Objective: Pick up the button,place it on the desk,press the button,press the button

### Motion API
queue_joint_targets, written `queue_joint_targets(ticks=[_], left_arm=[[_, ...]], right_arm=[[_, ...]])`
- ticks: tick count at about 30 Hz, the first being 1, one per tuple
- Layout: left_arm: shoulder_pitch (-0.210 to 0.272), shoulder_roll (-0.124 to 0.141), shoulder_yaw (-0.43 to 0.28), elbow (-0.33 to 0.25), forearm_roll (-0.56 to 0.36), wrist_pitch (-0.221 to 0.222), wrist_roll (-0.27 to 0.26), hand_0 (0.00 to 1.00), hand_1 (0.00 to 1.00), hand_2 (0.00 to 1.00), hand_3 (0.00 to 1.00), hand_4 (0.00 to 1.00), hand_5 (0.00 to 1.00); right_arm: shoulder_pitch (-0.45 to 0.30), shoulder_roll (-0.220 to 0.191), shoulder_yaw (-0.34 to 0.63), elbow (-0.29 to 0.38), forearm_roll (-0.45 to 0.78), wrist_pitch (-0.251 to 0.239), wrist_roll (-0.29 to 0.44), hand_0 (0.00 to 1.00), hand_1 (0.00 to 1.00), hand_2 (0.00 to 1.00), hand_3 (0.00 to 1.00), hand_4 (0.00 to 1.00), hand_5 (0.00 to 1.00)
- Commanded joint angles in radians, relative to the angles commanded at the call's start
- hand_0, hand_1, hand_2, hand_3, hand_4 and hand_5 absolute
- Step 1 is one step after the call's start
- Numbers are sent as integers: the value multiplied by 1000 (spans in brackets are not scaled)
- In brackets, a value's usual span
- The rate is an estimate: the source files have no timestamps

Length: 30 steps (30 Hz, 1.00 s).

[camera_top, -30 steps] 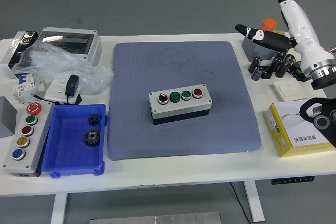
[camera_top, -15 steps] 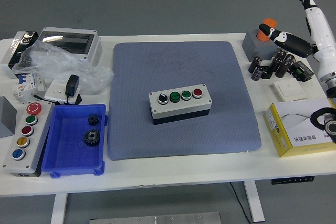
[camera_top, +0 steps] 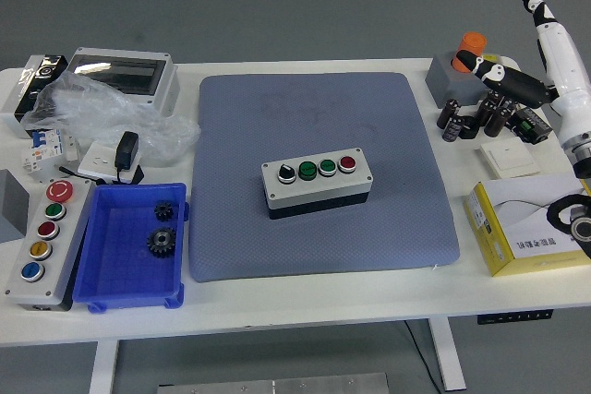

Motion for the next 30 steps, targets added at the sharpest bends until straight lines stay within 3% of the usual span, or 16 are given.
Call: queue_joint_targets(ticks=[18, 30], left_arm=[[27, -18, 26, 1, -20, -7, 13, 693, 709, 658, 699, 694, 308], [33, -35, 20, 3, -25, -7, 12, 693, 708, 659, 703, 704, 299]], right_arm=[[103, -27, -121, -27, -6, 31, -33, 982, 983, 998, 998, 998, 647], [125, -48, -118, -7, -44, 53, -66, 979, 981, 998, 998, 998, 643]])
